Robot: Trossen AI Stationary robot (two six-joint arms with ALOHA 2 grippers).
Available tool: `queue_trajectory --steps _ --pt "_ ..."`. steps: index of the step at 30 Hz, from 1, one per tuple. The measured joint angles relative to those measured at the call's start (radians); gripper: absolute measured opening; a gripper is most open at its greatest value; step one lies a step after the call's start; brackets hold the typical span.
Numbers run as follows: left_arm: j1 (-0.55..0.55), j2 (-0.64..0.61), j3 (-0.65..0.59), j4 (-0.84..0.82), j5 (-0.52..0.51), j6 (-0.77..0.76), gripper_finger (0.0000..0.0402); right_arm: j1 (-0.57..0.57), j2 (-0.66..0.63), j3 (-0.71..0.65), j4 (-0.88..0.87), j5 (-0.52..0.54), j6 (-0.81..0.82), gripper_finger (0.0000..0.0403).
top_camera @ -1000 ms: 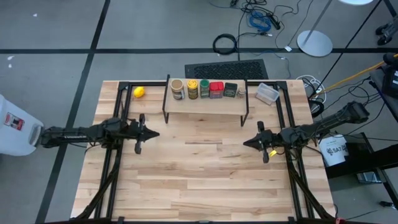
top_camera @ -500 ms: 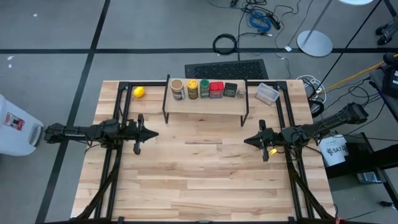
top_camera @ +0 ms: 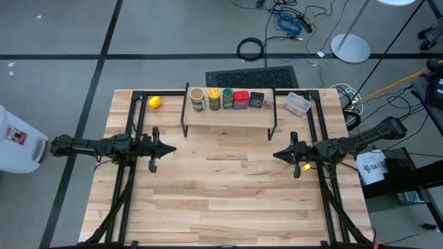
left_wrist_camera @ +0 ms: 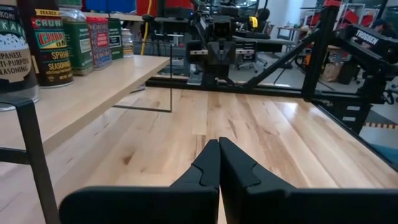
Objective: Shelf spices
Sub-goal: Return to Home Position
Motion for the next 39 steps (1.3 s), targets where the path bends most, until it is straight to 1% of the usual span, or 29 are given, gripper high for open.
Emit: queue_trajectory --steps 10,12,16,19,21,23,27,29,33,35,39 --pt "0.0 0.0 0.001 0.0 0.0 0.0 0.0 0.0 -0.18 0.0 -0.132 -0.018 -0.05 0.0" --pt "0.0 0.0 0.001 0.0 0.0 0.0 0.0 0.0 -0.215 0.0 -0.133 -0.058 -0.08 0.0" --pt "0.0 0.0 0.001 0.004 0.0 0.0 0.0 -0.009 -0.266 0.0 -0.133 -0.065 -0.124 0.0" --pt "0.0 0.0 0.001 0.01 0.0 0.012 0.0 -0.031 -0.28 0.0 -0.133 -0.075 -0.14 0.0" --pt "0.0 0.0 0.001 0.013 0.0 0.018 0.0 -0.055 -0.285 0.0 -0.141 -0.109 -0.144 0.0" --pt "0.0 0.0 0.001 0.013 0.0 0.018 0.0 -0.087 -0.289 0.0 -0.142 -0.153 -0.149 0.0" --pt "0.0 0.0 0.001 0.022 0.0 0.018 0.0 -0.169 -0.289 0.0 -0.146 -0.273 -0.151 0.0" --pt "0.0 0.0 0.001 0.022 0.0 0.019 0.0 -0.208 -0.289 0.0 -0.166 -0.307 -0.151 0.0" --pt "0.0 0.0 0.001 0.022 0.0 0.021 0.0 -0.261 -0.289 0.0 -0.173 -0.356 -0.149 0.0" --pt "0.0 0.0 0.001 0.02 0.0 0.029 0.0 -0.269 -0.288 0.0 -0.172 -0.375 -0.149 0.0" --pt "0.0 0.0 0.001 0.015 -0.001 0.054 0.0 -0.269 -0.289 0.0 -0.172 -0.378 -0.159 0.0"
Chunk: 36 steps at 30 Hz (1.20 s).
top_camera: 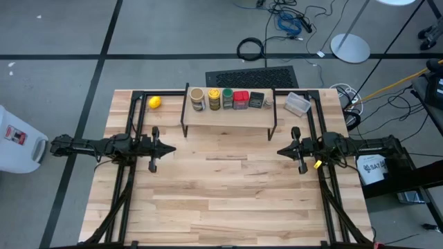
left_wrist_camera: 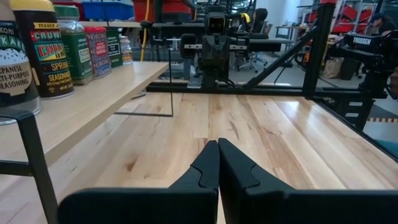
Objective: Shelf spices
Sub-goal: Return to Home Position
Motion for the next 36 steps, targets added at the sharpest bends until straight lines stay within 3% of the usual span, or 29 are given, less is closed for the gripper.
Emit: queue_trajectory --steps 24,30,36 --pt "0.0 -0.008 0.003 -0.019 -0.036 0.026 0.0 0.0 -0.008 0.0 -0.001 0.007 0.059 0.0" --pt "0.0 -0.009 0.001 -0.023 0.088 0.116 0.0 0.0 -0.008 0.0 0.0 0.007 0.126 0.0" --pt "0.0 -0.042 0.002 -0.023 0.018 0.125 0.0 0.001 -0.007 0.0 0.0 0.008 0.088 0.0"
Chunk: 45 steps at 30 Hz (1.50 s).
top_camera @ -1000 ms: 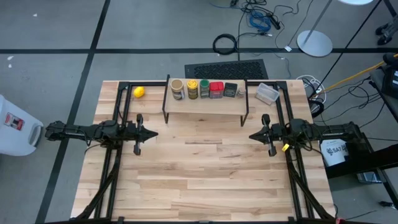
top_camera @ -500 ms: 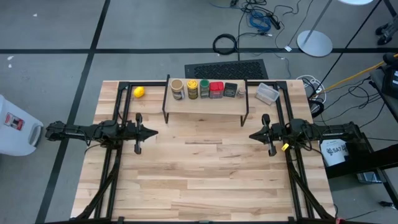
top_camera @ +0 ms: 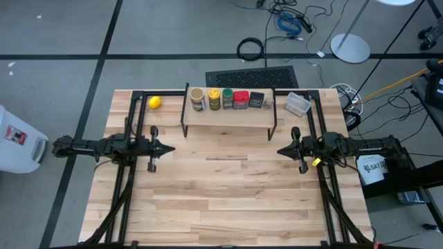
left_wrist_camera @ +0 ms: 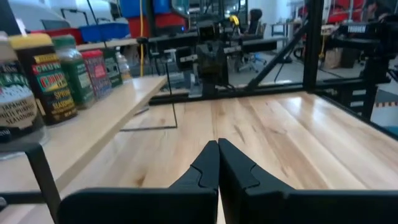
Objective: Shelf spices
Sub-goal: Return to Home Position
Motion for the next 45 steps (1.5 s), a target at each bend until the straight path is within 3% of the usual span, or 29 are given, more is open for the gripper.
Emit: queue_trajectory --steps 9,24,45 --pt "0.0 -0.035 0.023 -0.031 -0.013 -0.005 0.0 -0.007 -0.002 0.0 0.0 0.024 -0.122 0.0" --pt "0.0 -0.035 0.023 -0.038 -0.013 -0.031 0.0025 -0.008 -0.002 0.0 -0.002 0.014 -0.073 0.0" --pt "0.0 -0.035 0.024 -0.057 -0.012 -0.03 0.0028 -0.008 -0.002 0.0 -0.001 -0.004 -0.088 0.0"
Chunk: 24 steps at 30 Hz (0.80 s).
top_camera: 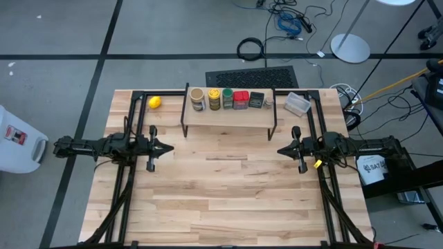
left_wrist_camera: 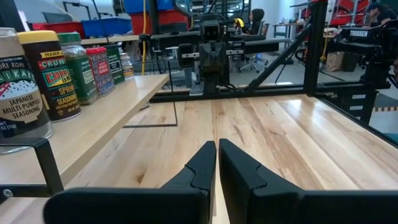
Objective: Shelf spices
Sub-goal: Return to Home Position
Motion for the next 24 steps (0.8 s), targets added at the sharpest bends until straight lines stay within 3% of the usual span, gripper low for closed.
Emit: queue_trajectory --steps 24 --pt "0.0 0.0 0.0 0.0 0.0 0.001 0.0029 0.0 0.0 0.0 0.001 0.0 -0.011 0.0"
